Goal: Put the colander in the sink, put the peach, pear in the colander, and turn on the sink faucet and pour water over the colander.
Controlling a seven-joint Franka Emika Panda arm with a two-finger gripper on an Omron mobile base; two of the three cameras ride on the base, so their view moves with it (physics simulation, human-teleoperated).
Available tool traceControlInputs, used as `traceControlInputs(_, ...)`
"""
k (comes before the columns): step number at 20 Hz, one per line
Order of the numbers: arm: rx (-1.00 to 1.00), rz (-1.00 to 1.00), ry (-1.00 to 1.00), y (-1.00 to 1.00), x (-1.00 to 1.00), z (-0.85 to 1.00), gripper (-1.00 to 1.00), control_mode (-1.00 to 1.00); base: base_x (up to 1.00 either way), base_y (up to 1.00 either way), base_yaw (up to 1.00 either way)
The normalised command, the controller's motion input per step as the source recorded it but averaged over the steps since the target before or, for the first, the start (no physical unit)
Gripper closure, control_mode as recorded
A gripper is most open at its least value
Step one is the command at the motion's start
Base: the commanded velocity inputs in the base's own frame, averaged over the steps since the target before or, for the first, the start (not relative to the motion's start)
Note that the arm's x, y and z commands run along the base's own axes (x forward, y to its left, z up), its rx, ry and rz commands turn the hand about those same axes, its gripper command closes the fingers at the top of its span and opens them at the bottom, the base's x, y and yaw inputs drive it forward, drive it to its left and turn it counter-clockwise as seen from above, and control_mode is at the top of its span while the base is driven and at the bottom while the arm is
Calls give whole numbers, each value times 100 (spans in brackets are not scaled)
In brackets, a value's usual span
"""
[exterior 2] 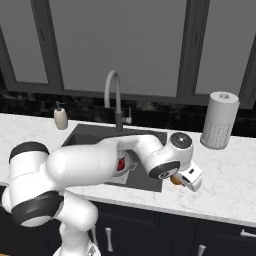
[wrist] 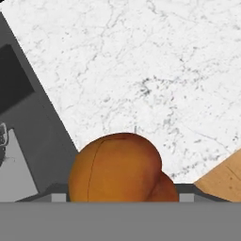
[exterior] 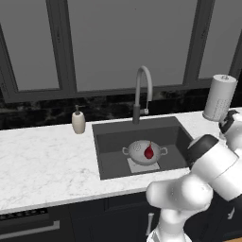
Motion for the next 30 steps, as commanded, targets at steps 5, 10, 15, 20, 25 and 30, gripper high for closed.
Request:
traceControlInputs(5, 0, 0, -1, 54, -7, 53, 100, -100, 0, 0, 0)
traceControlInputs(10, 0, 0, 0, 58, -18, 49, 100, -100, 0, 0, 0)
traceControlInputs(15, 0, 0, 0, 71, -34, 33, 100, -100, 0, 0, 0)
traceControlInputs(20, 0, 0, 0, 83, -30, 31, 100, -100, 0, 0, 0)
traceControlInputs(25, 0, 0, -1, 95, -22, 17, 100, -100, 0, 0, 0)
traceControlInputs(30, 0, 0, 0, 96, -1, 1, 100, -100, 0, 0, 0)
